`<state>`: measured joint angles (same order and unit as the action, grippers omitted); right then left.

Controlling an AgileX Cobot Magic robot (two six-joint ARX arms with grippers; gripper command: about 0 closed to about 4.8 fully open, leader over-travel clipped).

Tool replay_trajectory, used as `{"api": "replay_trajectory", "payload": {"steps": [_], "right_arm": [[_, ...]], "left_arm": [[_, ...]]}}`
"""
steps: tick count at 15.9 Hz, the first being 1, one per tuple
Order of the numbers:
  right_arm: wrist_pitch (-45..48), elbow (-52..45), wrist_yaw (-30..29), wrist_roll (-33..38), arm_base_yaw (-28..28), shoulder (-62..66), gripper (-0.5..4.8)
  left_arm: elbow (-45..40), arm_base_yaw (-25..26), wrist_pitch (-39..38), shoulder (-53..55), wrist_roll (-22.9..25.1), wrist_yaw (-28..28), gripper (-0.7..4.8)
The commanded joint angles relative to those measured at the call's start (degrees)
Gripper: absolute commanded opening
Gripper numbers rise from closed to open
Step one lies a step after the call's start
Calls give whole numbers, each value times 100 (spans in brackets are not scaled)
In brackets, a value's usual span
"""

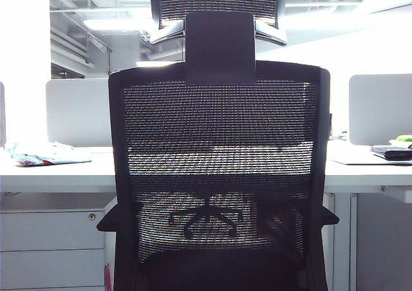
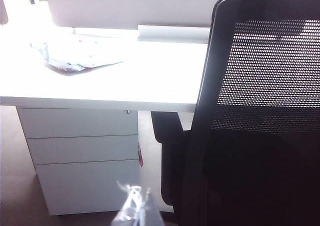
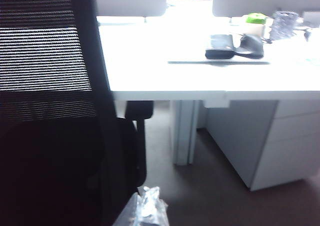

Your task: Push the black chair under the table.

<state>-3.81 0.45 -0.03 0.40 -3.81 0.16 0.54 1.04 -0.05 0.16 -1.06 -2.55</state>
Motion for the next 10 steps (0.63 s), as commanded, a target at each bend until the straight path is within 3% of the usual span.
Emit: {"api": "replay_trajectory", "payload": {"steps": [1,10], "right_arm": [[85,-7,-175,149,-98,-4,0],[103,-7,-184,125,-66,-4,0]], "left_arm": [[-2,11,48,7,22,-22,-5],[-2,11,48,7,22,-22,-5]]}}
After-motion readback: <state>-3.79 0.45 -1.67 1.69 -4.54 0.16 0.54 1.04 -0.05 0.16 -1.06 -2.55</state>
